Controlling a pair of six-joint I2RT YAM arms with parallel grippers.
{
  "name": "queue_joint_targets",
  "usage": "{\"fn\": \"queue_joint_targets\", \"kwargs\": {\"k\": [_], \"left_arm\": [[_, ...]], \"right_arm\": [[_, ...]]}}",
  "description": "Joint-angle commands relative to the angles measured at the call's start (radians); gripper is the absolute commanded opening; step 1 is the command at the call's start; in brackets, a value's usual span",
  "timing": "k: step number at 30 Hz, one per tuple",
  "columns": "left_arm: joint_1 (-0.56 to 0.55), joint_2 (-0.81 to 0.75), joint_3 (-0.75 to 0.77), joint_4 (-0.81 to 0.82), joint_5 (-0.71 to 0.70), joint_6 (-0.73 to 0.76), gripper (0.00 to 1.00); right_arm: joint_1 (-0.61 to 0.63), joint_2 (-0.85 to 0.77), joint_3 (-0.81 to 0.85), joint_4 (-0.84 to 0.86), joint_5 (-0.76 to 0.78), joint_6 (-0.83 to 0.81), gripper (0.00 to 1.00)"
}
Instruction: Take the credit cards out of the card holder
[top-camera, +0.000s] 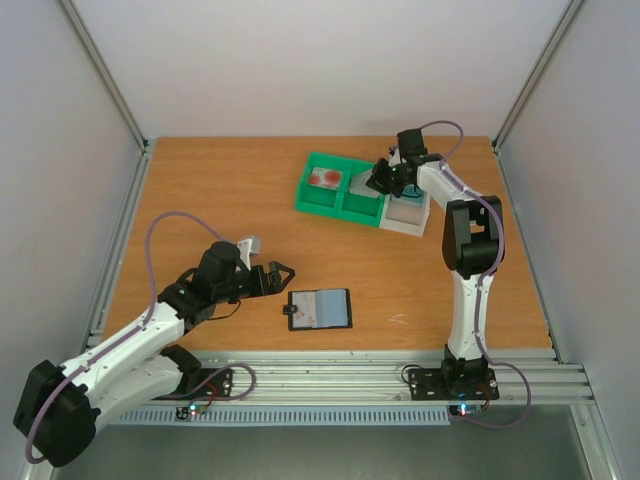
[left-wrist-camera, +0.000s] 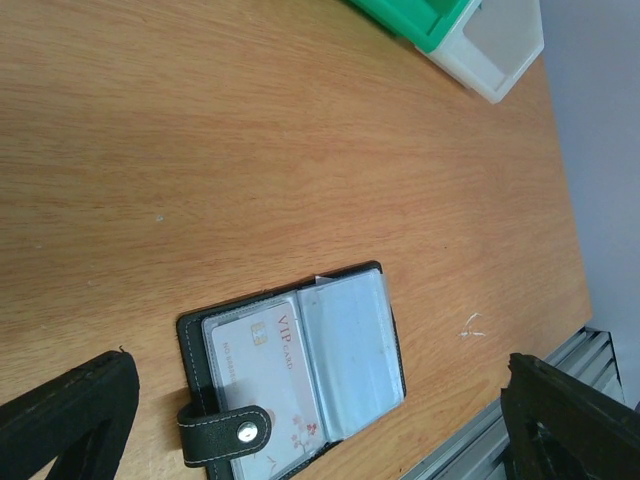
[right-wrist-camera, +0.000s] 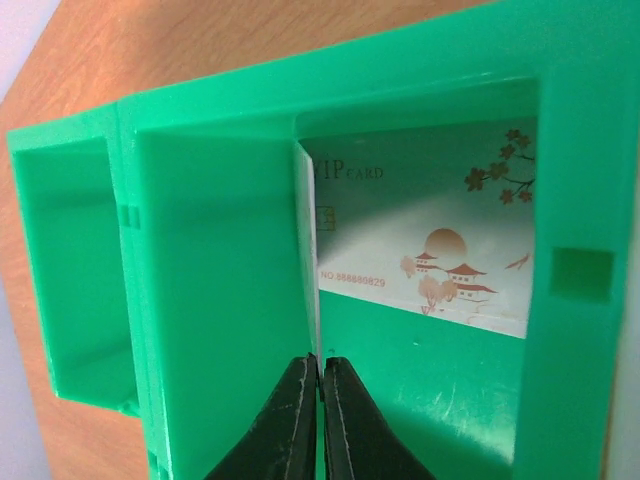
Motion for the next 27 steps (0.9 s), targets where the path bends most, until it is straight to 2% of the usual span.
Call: {"fn": "queue_joint_targets", "kwargs": {"k": [1,12,22,27], "left_arm": [[0.005,0.007,0.028,0.017,-0.017,0.028,0.99],[0.006,0.009,0.037,-0.032,-0.048,0.045,0.99],[0.006,0.073,0.051,-0.083,-0.027,0.018,0.99],[0.006,0.105,0.050,-0.099,0.014,0.010,0.99]], "right_arm": [[-0.003,0.015,0.046,-0.038,0.041,-0.008,0.06],[-0.002,0.009,0.094,-0.138,0.115,-0.011,0.14],[0.004,-0.115,0.050,-0.174,0.147,0.021,0.20],[0.021,-0.202,-0.031,-0.175,0.129,0.027,0.22]]}}
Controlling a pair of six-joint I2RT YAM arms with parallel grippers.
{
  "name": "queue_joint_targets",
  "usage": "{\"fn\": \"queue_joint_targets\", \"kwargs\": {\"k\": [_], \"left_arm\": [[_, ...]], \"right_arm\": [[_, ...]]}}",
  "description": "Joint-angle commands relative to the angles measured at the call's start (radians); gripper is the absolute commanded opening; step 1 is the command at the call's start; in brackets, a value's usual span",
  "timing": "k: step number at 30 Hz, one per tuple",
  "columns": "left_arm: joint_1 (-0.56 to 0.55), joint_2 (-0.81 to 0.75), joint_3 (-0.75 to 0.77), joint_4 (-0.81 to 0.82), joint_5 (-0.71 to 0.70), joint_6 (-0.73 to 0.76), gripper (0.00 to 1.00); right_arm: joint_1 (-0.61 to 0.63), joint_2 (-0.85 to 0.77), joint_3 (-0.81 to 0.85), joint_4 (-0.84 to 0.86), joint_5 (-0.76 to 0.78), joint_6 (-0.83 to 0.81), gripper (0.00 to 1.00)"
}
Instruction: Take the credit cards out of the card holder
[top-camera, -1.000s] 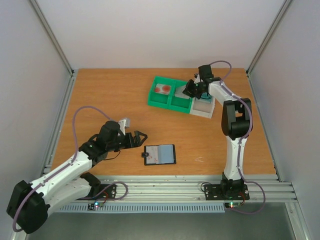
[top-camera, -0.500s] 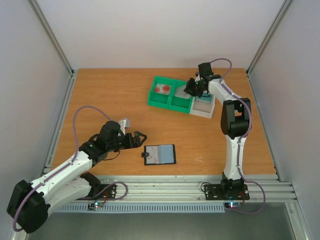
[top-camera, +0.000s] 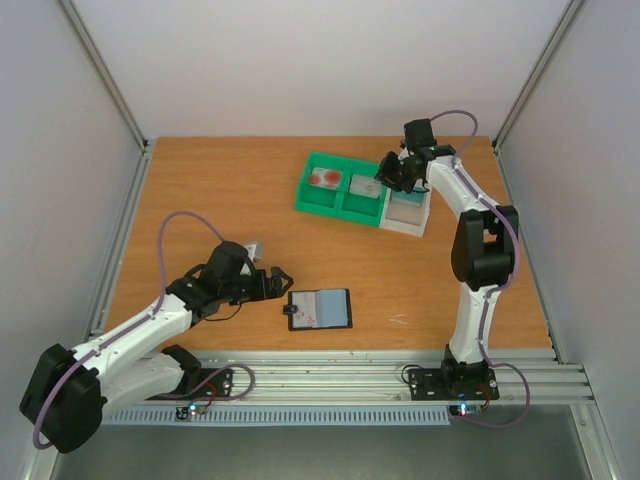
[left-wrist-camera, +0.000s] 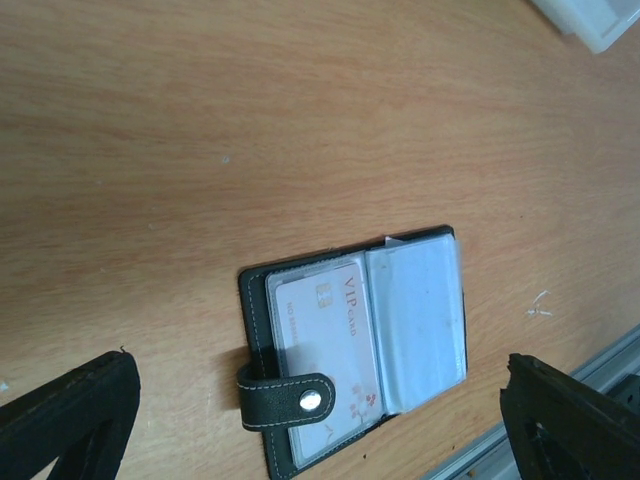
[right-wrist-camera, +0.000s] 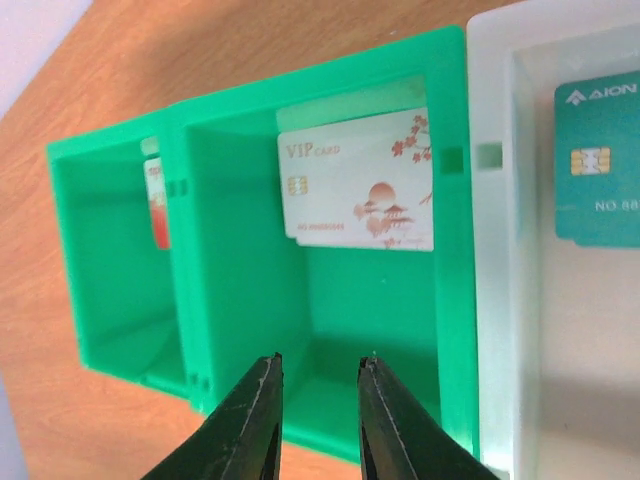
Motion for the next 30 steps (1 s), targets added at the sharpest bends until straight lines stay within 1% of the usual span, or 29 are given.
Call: {"fn": "queue_joint_targets", "kwargs": {"k": [1,6,11,13,17,20,23,27,30], "left_arm": [[0.006,0.026,0.027,-0.012,0.039,-0.009,0.99],[0.006,0.037,-0.003,0.010,0.080,-0.031,0.95],[0.006,0.071,-0.034,0.049,0.132,-0.056,0.89],[0.006,0.092,-0.043,0.069,0.152,-0.073,0.86],[0.004,0.126,-0.065,0.152,0.229,-0.111,0.76],[0.003,0.143,-0.078,0.176,0.242,-0.131,0.73],[0.002,0.171,-0.091,0.218,0.253,-0.136,0.63],[0.003,0.229,-0.098,0.266,0.275,-0.142,0.54],[0.004,0.250,-0.097,0.287,0.277,-0.135,0.45]], "right_arm": [[0.024,-0.115,-0.080,-0.014,-0.005,0.017,0.23],[0.070,-0.244,-0.236,0.020,-0.023,0.029,0.25],[0.127,-0.363,-0.382,0.053,-0.053,0.037,0.26],[0.155,-0.389,-0.437,0.076,-0.068,0.040,0.26],[0.226,-0.423,-0.497,0.081,-0.078,0.030,0.26],[0.293,-0.460,-0.575,0.130,-0.084,0.038,0.26],[0.343,-0.472,-0.640,0.180,-0.089,0.041,0.26],[0.408,-0.480,-0.706,0.219,-0.083,0.054,0.26],[0.465,-0.482,-0.748,0.254,-0.086,0.072,0.26]]}}
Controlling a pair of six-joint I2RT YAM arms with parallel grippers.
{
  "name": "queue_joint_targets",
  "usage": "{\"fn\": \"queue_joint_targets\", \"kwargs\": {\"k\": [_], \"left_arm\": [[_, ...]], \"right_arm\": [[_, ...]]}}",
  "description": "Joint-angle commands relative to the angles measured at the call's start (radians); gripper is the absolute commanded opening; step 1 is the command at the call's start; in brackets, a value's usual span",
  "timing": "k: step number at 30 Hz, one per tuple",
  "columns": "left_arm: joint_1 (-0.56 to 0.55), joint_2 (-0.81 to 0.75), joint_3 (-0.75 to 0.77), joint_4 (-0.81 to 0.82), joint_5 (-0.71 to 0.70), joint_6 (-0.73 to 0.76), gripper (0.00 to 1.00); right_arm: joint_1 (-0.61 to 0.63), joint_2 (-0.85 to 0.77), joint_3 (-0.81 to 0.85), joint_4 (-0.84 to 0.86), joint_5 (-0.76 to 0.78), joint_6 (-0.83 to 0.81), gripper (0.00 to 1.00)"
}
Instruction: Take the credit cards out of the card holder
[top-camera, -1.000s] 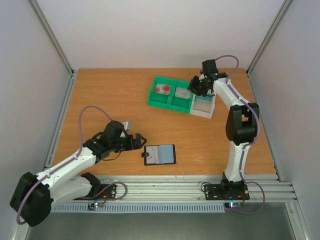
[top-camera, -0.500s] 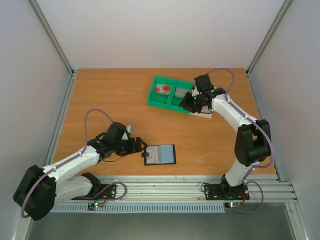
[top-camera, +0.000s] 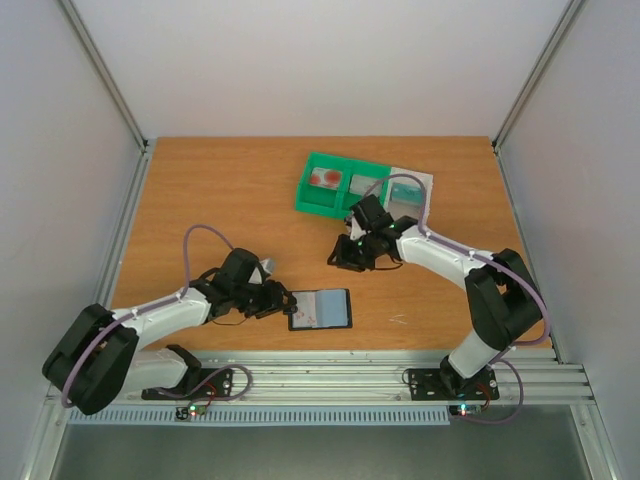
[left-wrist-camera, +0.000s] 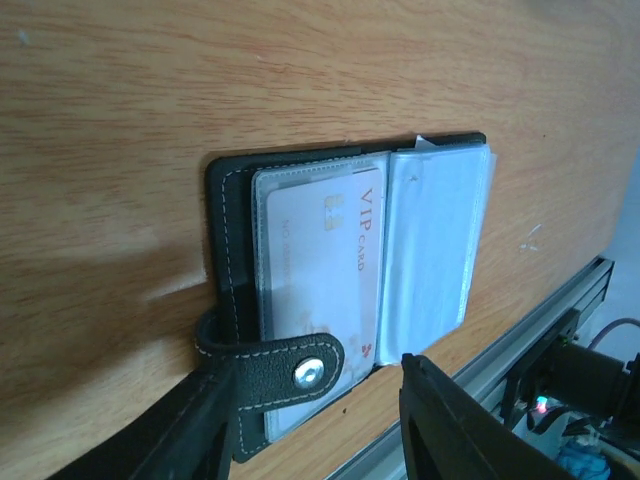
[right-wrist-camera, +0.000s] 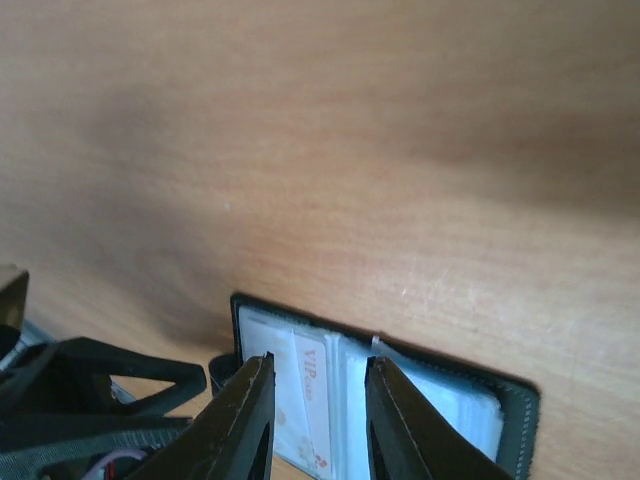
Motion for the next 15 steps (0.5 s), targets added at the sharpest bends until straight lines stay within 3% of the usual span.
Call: {"fn": "queue_joint_targets", "kwargs": {"k": [1,8,15], "left_arm": [[0.002,0.029,-0.011,0.101,0.024,0.004,0.43],[0.002,0.049,-0.008,0.090,-0.011,0.029,0.27],[0.001,0.079,-0.022,0.113,0.004,0.040,0.19]], "right_arm": [[0.078,-0.023,-0.053,0.091,-0.008,0.039,0.26],[0.186,0.025,-0.096,0.163,0.010,0.070,0.25],[0.226,0.068,-0.120,0.204,0.000,0.080,0.24]]}}
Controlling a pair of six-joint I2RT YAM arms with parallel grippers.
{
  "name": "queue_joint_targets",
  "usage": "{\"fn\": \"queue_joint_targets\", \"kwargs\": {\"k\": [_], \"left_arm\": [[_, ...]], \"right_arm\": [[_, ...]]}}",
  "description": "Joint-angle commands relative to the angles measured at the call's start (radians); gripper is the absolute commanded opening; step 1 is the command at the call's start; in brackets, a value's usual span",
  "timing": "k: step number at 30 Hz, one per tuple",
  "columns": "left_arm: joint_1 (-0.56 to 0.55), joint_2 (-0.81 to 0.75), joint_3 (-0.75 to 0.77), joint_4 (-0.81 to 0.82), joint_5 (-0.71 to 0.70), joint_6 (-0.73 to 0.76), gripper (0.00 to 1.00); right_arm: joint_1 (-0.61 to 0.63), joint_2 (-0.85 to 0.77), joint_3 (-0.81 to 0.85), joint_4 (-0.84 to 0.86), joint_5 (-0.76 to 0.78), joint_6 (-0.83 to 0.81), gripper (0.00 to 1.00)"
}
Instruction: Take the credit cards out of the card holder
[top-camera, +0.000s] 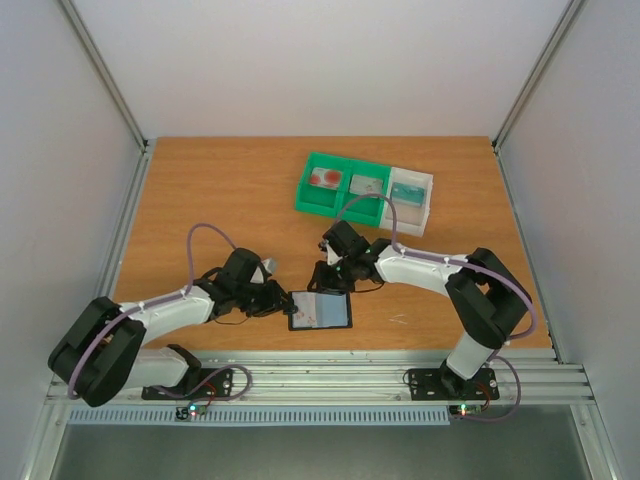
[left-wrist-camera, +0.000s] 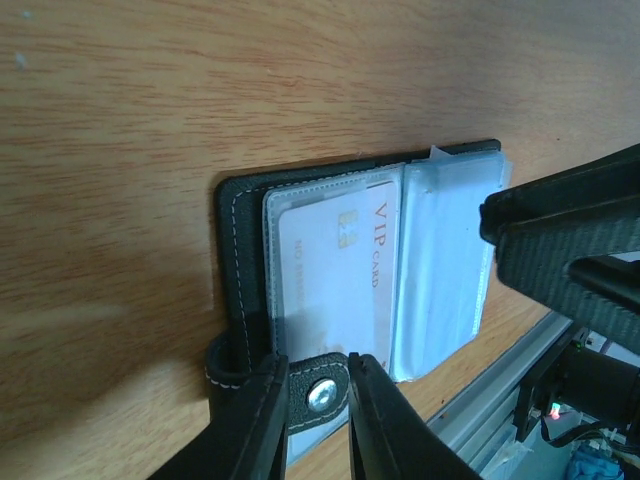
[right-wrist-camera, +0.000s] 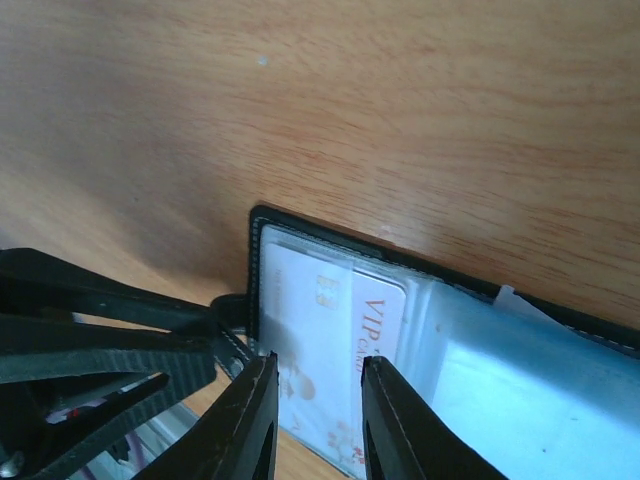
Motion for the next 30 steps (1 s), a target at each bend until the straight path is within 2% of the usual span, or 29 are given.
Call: {"fn": "queue_joint_targets", "kwargs": {"k": [1,11,30], "left_arm": [[0.001,0.027,-0.022,0.064,0.008,0.019,0.18],[0.001,0.046,-0.029,0.034,-0.009,0.028,0.12],[0.002,0.088,0.046,0.005,-0.013,0.045,0.14]], "right_arm": [[0.020,0.023,-0.023,0.048,0.000,0.017,0.24],[0.033,0.061,-0.062,0.060,0.000,0.012,0.24],[0.043,0.102,-0.134,0.149,0.013,-0.007,0.19]]}}
